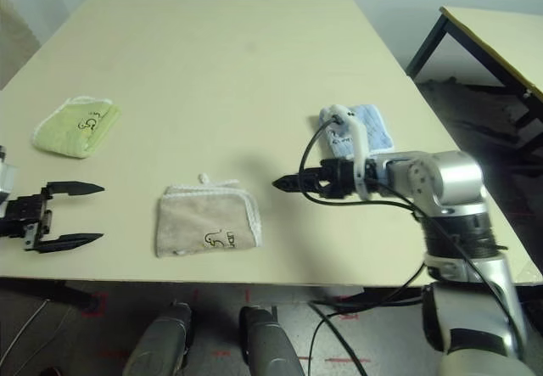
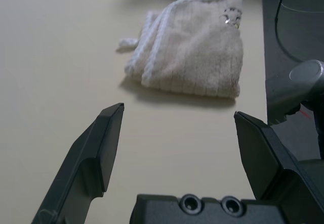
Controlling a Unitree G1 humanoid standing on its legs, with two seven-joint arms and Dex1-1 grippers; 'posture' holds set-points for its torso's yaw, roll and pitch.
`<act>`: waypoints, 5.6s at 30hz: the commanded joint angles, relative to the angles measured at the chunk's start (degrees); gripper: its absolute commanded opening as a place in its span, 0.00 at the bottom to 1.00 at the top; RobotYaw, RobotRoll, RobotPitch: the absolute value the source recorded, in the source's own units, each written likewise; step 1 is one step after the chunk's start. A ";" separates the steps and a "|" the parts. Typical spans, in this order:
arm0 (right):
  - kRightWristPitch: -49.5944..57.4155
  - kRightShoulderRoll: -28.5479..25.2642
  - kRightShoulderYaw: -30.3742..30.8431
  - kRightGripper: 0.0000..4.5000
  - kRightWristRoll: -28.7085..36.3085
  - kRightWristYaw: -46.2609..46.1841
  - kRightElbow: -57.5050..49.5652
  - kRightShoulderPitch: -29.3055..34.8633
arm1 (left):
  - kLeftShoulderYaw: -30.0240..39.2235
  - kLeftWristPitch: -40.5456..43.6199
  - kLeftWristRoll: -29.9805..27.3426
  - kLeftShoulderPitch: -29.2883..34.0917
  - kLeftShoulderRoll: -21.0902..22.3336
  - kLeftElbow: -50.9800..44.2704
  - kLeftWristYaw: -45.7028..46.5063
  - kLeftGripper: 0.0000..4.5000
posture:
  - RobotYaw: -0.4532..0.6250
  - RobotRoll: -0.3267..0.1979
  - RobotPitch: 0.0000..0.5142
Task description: Fold the towel and set it aside.
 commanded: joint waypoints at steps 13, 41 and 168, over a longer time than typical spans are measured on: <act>2.35 8.94 11.05 1.00 21.54 -15.80 46.37 -14.11 | -2.50 0.37 1.94 -0.07 -0.44 -5.22 3.38 0.99 | 0.50 0.62 0.27; 0.72 22.06 -5.93 1.00 47.69 -59.92 10.63 9.31 | -3.89 3.14 1.92 -2.15 -0.62 -8.57 4.70 0.99 | 0.50 0.62 0.27; -19.11 12.52 -31.99 0.99 22.65 -92.55 -16.22 -8.81 | -6.32 14.42 5.39 -11.47 -9.94 -3.24 23.71 1.00 | 0.43 0.62 0.28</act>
